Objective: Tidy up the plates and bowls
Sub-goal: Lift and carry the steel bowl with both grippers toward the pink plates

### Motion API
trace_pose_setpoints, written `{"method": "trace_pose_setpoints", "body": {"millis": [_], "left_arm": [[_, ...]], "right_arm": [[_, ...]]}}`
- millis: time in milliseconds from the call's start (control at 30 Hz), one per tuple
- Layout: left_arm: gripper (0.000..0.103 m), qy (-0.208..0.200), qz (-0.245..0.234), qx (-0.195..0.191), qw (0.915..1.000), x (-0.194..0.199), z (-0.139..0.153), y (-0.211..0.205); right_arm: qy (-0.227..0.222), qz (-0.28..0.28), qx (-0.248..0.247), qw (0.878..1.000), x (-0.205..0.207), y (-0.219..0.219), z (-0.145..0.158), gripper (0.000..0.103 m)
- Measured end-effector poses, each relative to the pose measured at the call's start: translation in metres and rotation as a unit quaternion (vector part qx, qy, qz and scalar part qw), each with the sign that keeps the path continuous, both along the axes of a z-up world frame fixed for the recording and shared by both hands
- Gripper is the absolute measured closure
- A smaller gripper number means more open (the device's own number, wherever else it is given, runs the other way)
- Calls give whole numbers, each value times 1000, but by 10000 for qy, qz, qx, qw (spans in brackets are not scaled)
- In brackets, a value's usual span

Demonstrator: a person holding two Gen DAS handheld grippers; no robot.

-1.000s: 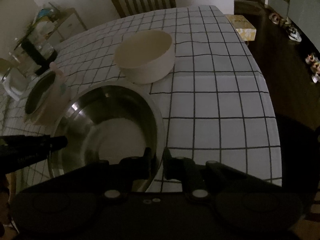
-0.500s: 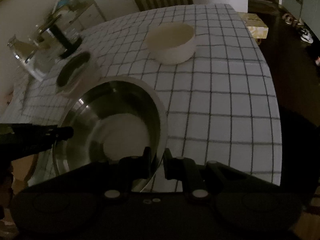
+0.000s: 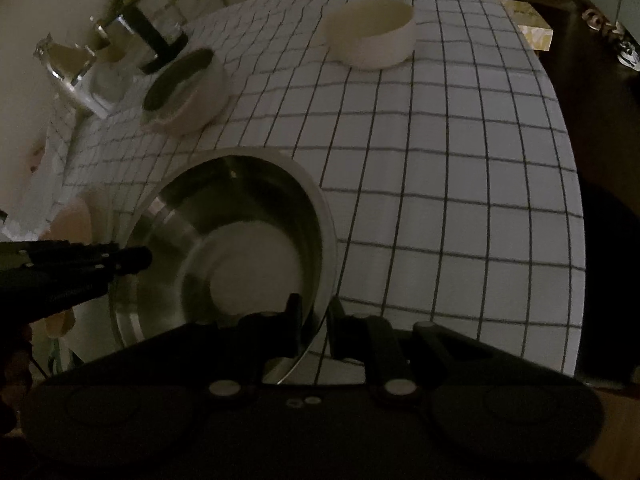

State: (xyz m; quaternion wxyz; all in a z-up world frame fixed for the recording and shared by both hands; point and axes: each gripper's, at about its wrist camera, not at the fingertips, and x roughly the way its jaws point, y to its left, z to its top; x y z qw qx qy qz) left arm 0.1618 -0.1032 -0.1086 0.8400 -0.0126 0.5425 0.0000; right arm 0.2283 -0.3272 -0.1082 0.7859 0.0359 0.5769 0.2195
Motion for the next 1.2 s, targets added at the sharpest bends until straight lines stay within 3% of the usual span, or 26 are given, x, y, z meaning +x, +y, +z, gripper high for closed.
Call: {"method": "trace_pose_setpoints", "body": {"millis": [633, 933, 1200], "left_arm": [[87, 262, -352, 89, 9990, -6, -25, -1], [87, 334, -304, -5, 9990, -5, -27, 2], [86, 386, -262, -79, 9989, -5, -28, 5]], "right_arm": [[203, 194, -179, 9994, -16, 3, -21, 88], [214, 252, -200, 9993, -15, 6, -24, 87], [138, 273, -276, 9991, -15, 5, -21, 81]]}}
